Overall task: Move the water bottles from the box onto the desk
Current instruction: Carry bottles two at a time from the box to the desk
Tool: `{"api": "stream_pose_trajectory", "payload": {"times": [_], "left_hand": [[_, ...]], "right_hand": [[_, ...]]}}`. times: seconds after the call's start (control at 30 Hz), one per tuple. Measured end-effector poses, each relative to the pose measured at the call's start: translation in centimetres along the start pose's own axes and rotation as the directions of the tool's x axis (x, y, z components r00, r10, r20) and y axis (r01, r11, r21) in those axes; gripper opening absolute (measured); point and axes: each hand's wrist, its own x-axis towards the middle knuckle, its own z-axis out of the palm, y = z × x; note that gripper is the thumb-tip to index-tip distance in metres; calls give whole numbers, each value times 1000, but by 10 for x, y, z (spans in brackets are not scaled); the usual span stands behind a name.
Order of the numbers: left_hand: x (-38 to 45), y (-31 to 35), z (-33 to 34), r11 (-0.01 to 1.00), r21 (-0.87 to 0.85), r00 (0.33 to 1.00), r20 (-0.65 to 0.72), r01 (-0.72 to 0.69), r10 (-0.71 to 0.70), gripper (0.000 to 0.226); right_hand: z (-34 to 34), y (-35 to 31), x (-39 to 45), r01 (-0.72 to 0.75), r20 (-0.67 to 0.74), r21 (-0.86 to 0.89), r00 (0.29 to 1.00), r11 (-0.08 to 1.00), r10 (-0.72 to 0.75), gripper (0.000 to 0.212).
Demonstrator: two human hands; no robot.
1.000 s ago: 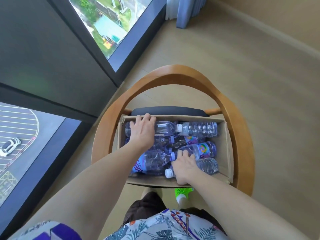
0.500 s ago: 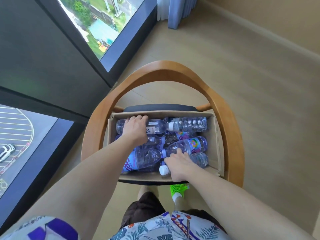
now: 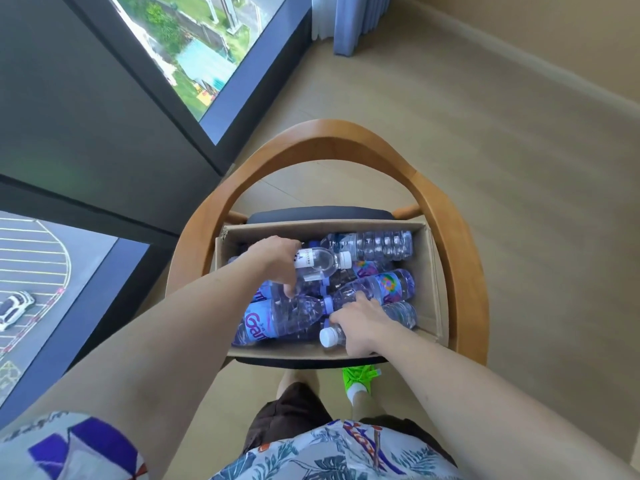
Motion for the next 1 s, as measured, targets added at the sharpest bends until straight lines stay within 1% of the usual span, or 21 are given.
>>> {"api": "stream_pose_trajectory", "payload": {"times": [0.1, 0.2, 0.23, 0.33, 0.4, 0.5, 0.57, 0.63, 0.67, 0.73, 0.77, 0.8, 0.83, 0.87, 0.9, 0.93, 0.97, 1.0], "left_hand": [[-7, 9, 4, 997, -73, 998, -59, 23, -28, 61], [-17, 17, 10, 965, -257, 996, -60, 52, -69, 52], [-22, 21, 12, 951, -304, 996, -52, 59, -78, 51], [-35, 32, 12, 899, -433, 993, -54, 68, -102, 50], [-45, 40, 7, 856, -512, 990, -73, 63, -116, 50], [-66, 53, -7, 810, -584, 983, -120, 42, -138, 54], [-80, 62, -16, 794, -608, 977, -158, 18, -143, 54], [-94, 71, -25, 782, -624, 972, -190, -10, -139, 50], [-101, 76, -30, 772, -635, 967, -210, -21, -146, 49], [-114, 85, -38, 741, -670, 952, -253, -46, -170, 54], [-121, 90, -42, 726, -685, 944, -278, -64, -179, 58], [-132, 96, -48, 719, -689, 935, -307, -91, -177, 63], [-139, 100, -54, 710, -695, 929, -330, -117, -170, 68], [-145, 104, -59, 689, -710, 923, -348, -146, -163, 72], [-153, 108, -66, 651, -734, 916, -372, -192, -150, 74], [-160, 112, -72, 596, -766, 908, -395, -242, -138, 76], [-168, 116, -79, 542, -790, 900, -416, -287, -131, 76], [-175, 120, -86, 501, -803, 892, -434, -321, -124, 73]], "right_hand": [[-2, 10, -6, -29, -29, 131, 999, 991, 33, 45], [0, 22, -18, -107, -50, 299, 991, 948, 128, 47], [1, 25, -23, -112, -63, 355, 988, 928, 143, 49], [1, 33, -38, -57, -145, 450, 980, 891, 136, 58], [-1, 40, -51, -39, -172, 511, 974, 859, 147, 66], [-6, 54, -68, 0, -214, 652, 959, 758, 184, 67], [-14, 62, -80, 29, -227, 752, 949, 658, 219, 74], [-29, 70, -94, 84, -246, 848, 937, 524, 248, 83], [-39, 75, -102, 136, -269, 884, 930, 447, 249, 79], [-56, 84, -119, 252, -313, 929, 925, 270, 216, 59], [-63, 86, -129, 296, -328, 939, 925, 173, 195, 54], [-69, 86, -140, 337, -346, 938, 921, 82, 176, 55], [-76, 85, -148, 363, -357, 932, 921, -10, 159, 57], [-82, 84, -153, 388, -372, 914, 918, -116, 135, 56], [-89, 81, -160, 421, -408, 876, 907, -235, 101, 48], [-96, 76, -166, 437, -448, 816, 892, -379, 64, 39], [-105, 69, -173, 436, -478, 744, 877, -507, 53, 35], [-114, 62, -181, 424, -480, 688, 874, -589, 69, 38]]}}
